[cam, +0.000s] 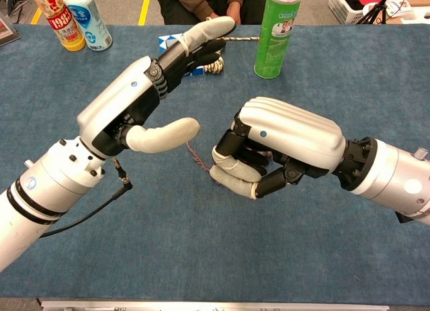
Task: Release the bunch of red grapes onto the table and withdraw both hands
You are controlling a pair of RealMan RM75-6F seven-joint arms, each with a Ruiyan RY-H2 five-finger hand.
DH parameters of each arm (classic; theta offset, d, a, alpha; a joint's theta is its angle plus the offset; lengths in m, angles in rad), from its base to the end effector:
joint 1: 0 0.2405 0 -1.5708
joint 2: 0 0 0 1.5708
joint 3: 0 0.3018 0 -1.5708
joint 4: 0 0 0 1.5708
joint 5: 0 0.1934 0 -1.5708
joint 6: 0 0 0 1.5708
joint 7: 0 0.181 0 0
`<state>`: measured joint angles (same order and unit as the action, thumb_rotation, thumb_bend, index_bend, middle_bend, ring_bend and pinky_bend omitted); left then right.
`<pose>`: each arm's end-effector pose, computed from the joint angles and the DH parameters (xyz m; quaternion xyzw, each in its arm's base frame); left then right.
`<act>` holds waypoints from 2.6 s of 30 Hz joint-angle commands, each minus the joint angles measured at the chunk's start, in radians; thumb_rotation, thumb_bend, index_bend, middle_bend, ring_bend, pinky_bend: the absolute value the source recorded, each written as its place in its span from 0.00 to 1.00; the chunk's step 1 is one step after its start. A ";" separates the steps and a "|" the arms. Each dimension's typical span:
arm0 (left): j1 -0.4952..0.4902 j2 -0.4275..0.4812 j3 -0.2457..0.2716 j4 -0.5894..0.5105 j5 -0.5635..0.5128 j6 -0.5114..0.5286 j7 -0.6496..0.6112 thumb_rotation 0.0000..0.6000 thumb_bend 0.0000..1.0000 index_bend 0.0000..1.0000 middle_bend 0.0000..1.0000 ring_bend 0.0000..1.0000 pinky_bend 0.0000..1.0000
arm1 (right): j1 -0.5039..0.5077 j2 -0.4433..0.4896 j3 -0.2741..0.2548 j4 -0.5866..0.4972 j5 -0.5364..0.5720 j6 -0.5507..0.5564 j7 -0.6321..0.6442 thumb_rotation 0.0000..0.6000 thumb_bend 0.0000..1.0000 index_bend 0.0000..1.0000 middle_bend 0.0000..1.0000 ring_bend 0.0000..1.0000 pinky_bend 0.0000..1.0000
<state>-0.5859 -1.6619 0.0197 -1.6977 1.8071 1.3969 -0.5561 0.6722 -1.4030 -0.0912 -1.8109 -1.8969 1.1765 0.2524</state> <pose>-0.0823 0.2574 -0.0007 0.5546 0.5113 0.6563 0.0197 -0.0935 -0.2477 0.0193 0.7626 -0.3714 0.5273 0.0494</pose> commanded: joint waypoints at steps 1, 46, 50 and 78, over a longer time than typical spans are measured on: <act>0.000 -0.001 0.002 0.001 -0.001 0.000 -0.001 0.40 0.14 0.00 0.00 0.00 0.04 | 0.000 -0.002 -0.001 0.001 0.001 0.001 0.000 1.00 0.71 0.91 0.94 0.86 1.00; 0.115 0.331 0.127 -0.009 -0.058 0.016 0.135 1.00 0.14 0.00 0.00 0.00 0.04 | -0.242 0.345 -0.040 -0.011 0.086 0.290 -0.037 1.00 0.70 0.71 0.76 0.65 0.91; 0.149 0.389 0.135 -0.022 -0.088 0.027 0.190 1.00 0.14 0.00 0.00 0.00 0.04 | -0.282 0.378 -0.038 0.020 0.103 0.327 -0.027 1.00 0.70 0.71 0.76 0.65 0.91; 0.411 0.522 0.075 0.005 -0.239 0.212 0.478 1.00 0.14 0.02 0.00 0.00 0.04 | -0.542 0.406 -0.003 0.164 0.263 0.451 -0.121 1.00 0.70 0.71 0.76 0.65 0.91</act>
<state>-0.1780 -1.1426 0.0974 -1.6905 1.5722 1.6099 -0.0761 0.1333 -0.9959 -0.0963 -1.6489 -1.6352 1.6252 0.1303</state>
